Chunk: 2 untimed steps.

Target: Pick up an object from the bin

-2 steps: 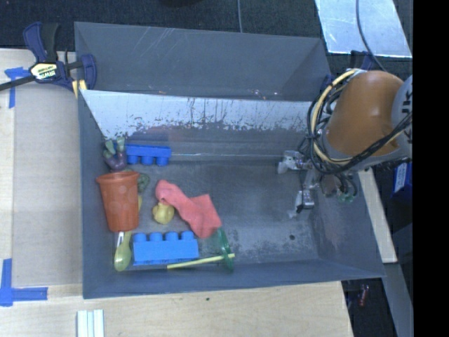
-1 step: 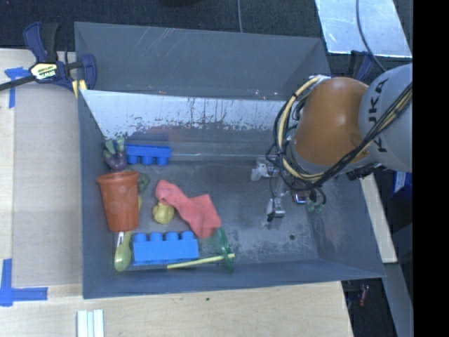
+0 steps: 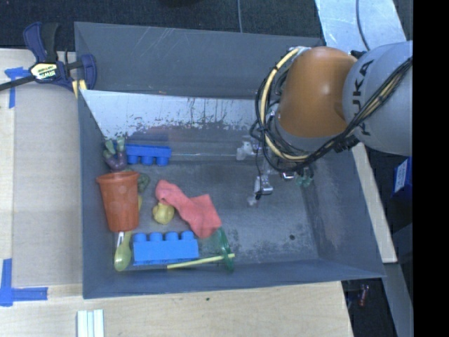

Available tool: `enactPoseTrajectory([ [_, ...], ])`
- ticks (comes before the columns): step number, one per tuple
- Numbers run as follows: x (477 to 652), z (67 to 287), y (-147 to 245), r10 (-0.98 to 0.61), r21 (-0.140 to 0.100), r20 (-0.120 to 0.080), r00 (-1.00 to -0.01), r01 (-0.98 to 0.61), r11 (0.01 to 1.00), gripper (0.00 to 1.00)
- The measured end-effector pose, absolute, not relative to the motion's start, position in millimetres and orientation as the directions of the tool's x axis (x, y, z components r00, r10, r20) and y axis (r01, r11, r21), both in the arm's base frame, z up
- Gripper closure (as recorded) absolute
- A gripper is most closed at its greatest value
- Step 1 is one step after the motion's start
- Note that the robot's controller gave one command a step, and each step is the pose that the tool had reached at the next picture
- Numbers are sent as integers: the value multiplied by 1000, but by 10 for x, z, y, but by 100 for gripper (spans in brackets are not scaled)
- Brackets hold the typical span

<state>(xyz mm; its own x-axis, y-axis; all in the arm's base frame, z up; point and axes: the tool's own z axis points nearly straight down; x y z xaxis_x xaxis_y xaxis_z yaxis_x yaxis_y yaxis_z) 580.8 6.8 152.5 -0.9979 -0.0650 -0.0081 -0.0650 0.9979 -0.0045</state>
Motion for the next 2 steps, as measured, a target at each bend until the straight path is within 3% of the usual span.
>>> enactPoseTrajectory([
  [1,5759,1314,752,69,-1,-5,-998,69,998,0],
  [2,5762,870,1113,-70,-5,-16,-997,-70,998,0],
])
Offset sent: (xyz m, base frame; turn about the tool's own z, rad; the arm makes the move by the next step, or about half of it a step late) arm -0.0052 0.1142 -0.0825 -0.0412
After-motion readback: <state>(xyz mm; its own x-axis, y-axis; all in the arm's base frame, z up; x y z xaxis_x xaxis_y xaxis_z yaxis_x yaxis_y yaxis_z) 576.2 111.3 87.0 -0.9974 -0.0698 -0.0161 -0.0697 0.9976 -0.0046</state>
